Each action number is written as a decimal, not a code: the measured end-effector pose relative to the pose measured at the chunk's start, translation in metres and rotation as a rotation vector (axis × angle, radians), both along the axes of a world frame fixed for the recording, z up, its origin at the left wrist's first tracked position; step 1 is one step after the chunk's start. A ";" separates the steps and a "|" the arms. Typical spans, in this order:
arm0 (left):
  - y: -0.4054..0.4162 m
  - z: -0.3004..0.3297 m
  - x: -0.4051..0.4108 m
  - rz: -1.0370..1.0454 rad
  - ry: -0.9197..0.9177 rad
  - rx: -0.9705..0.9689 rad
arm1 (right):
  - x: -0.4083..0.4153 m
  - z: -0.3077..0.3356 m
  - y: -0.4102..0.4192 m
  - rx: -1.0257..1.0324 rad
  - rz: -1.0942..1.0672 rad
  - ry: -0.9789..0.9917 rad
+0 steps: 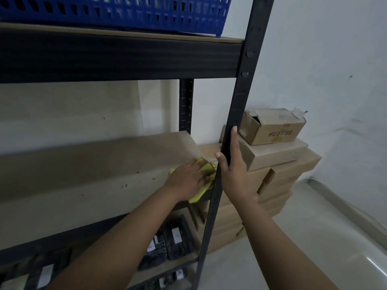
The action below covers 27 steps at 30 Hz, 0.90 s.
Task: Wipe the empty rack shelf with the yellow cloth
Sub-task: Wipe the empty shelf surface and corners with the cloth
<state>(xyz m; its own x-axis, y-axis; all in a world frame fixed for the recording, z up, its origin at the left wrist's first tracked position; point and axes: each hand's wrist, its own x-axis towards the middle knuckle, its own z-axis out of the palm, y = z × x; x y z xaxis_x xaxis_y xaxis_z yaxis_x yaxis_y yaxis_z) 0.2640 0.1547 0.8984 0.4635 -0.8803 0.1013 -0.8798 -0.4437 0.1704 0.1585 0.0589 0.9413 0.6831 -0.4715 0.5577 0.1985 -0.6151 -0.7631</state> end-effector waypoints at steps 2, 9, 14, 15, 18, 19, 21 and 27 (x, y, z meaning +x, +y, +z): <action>-0.013 0.001 0.012 -0.005 -0.030 0.015 | 0.002 -0.004 0.000 -0.003 -0.025 -0.004; -0.011 -0.001 0.059 0.194 0.052 -0.007 | 0.015 -0.018 -0.003 -0.010 -0.018 -0.052; 0.030 -0.009 0.037 0.276 0.031 -0.098 | 0.019 -0.024 -0.004 -0.009 -0.011 -0.092; 0.036 -0.011 0.027 0.265 0.024 -0.131 | 0.020 -0.025 -0.004 -0.009 -0.021 -0.115; 0.039 -0.014 -0.003 0.202 0.010 -0.214 | 0.026 -0.030 -0.003 -0.038 -0.076 -0.167; 0.035 -0.014 -0.011 0.179 -0.005 -0.227 | 0.027 -0.031 -0.002 -0.052 -0.106 -0.170; 0.022 -0.014 -0.017 0.135 -0.033 -0.209 | 0.029 -0.032 -0.001 -0.064 -0.163 -0.171; -0.023 0.010 0.010 0.085 0.203 -0.184 | 0.032 -0.035 -0.006 -0.089 -0.152 -0.173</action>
